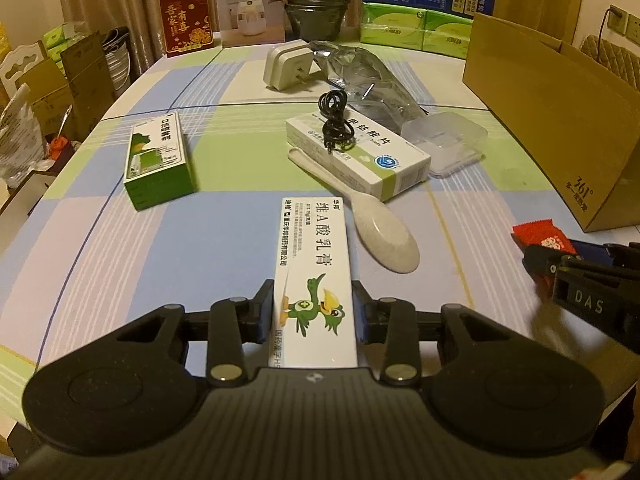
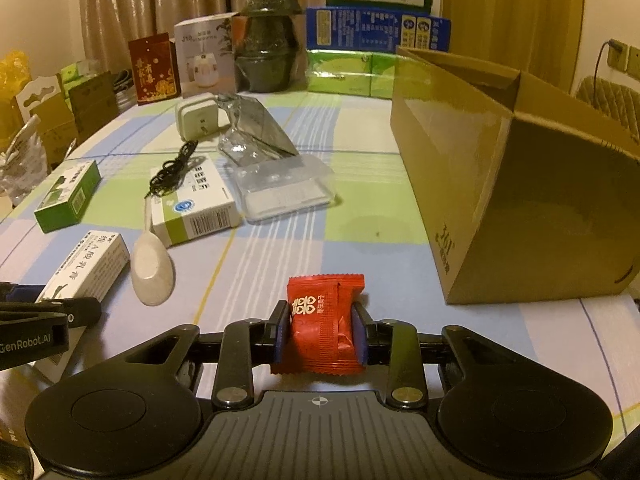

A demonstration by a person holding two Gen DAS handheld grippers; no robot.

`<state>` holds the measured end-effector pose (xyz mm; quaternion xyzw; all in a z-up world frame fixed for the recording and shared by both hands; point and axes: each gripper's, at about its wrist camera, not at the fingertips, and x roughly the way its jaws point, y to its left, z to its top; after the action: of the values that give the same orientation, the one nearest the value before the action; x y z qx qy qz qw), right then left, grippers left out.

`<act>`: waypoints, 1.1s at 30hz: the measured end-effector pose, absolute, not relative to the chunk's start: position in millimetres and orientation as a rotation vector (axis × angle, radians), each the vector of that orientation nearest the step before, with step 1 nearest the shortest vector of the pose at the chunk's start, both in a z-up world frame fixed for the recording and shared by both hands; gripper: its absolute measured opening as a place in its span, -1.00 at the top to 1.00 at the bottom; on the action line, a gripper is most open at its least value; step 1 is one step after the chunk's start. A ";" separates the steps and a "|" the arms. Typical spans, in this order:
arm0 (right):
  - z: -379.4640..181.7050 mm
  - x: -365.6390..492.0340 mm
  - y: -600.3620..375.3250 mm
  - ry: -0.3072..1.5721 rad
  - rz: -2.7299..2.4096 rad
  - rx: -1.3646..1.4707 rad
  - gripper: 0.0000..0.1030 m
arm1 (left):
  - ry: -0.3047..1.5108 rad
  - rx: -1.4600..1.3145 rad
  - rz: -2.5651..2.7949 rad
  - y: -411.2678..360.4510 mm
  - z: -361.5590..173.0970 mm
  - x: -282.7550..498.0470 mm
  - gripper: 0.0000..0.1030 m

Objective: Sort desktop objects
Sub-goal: 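Carry the candy packet and ointment box into the cardboard box and release both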

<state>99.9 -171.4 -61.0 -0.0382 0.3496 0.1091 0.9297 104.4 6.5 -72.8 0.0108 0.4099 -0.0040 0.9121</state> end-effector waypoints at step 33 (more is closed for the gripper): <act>86.6 152.5 -344.2 0.511 0.020 0.012 0.43 | 0.624 0.024 -0.328 -168.0 72.5 149.5 0.36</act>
<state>152.5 -344.2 86.6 0.0059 0.2527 0.0098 0.9675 149.5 -168.0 72.5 0.0117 0.3056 -0.1607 0.9384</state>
